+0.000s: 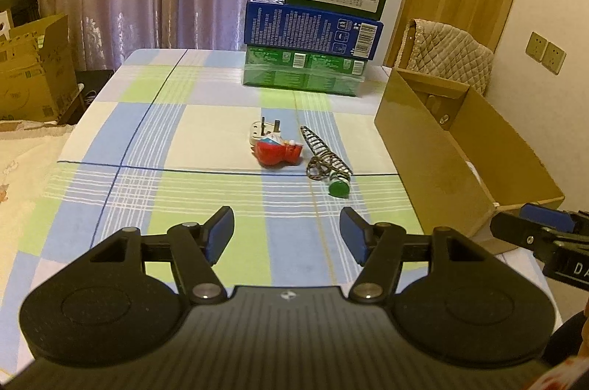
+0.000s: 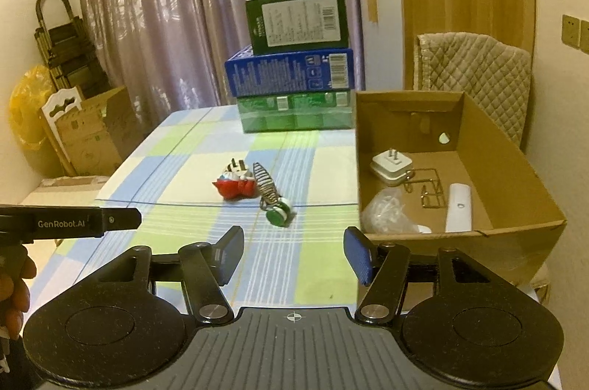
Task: Organize rigid objects
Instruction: 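Withdraw both tools from the box back over the table, then grasp the green Mentholatum tin with the right tool, then grasp the red Doraemon figure with the left tool while the right tool lifts the tin, then carry the Doraemon figure with the left tool while the right tool carries the tin to the box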
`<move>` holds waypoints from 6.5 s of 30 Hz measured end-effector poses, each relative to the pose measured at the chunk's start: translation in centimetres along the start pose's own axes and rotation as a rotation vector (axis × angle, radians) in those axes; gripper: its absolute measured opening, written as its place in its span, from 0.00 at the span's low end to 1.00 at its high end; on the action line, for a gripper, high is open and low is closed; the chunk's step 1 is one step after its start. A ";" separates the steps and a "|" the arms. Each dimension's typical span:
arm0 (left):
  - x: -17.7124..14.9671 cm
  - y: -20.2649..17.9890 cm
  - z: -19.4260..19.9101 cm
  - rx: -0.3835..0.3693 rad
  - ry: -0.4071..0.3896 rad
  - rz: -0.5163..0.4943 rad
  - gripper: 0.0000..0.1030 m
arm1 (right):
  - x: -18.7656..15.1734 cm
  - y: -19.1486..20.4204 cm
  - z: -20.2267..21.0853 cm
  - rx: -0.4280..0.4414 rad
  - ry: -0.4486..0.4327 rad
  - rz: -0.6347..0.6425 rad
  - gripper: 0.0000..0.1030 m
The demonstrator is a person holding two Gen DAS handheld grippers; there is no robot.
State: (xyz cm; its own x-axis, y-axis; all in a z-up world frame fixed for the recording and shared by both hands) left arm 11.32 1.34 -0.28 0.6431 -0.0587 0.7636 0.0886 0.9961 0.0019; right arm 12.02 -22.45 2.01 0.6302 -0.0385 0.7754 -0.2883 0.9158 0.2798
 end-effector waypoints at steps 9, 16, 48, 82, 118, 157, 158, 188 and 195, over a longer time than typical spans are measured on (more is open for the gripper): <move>0.3 1.6 -1.7 0.009 0.007 -0.031 0.58 | -0.4 1.4 -2.3 0.026 0.019 0.035 0.56; 0.4 3.0 -3.8 0.002 0.017 -0.063 0.59 | -1.1 2.3 -5.2 0.024 0.040 0.055 0.57; 1.7 6.1 -18.6 -0.100 -0.001 -0.151 0.59 | -3.1 1.1 -23.4 -0.074 0.025 0.170 0.57; 3.4 3.4 -24.7 -0.135 -0.053 -0.242 0.59 | -3.7 -0.7 -22.2 -0.112 0.050 0.052 0.36; -5.2 -0.2 -11.9 -0.135 0.049 -0.208 0.49 | -8.1 -0.6 -12.2 -0.121 0.112 0.044 0.36; -4.9 -3.2 -3.7 -0.129 0.086 -0.098 0.38 | -5.7 0.8 -3.7 -0.085 0.028 0.045 0.36; -4.9 -3.4 -3.3 -0.129 0.085 -0.094 0.38 | -5.7 0.8 -3.5 -0.084 0.025 0.045 0.36; -3.5 -6.0 2.1 -0.152 0.032 -0.074 0.38 | -4.5 -1.1 2.1 -0.092 -0.041 0.001 0.36; -2.8 -6.7 2.6 -0.190 0.014 -0.054 0.38 | -4.1 -1.9 2.7 -0.103 -0.045 -0.014 0.36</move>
State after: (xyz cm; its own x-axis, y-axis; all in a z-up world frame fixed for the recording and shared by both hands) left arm 6.94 -4.96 -0.81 0.6436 -0.1139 0.7568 0.2646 0.9610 -0.0803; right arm 8.04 -25.14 -0.18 0.6000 -0.0678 0.7971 -0.2025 0.9511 0.2333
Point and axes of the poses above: each gripper's, at about its wrist camera, not at the fingertips, and z roughly against the way its jaws point, y to its left, x to its top, the point moved 2 cm from there along -z, roughly the way its jaws point, and after that the axes turned 10 degrees about -z, right-handed, at the moved point
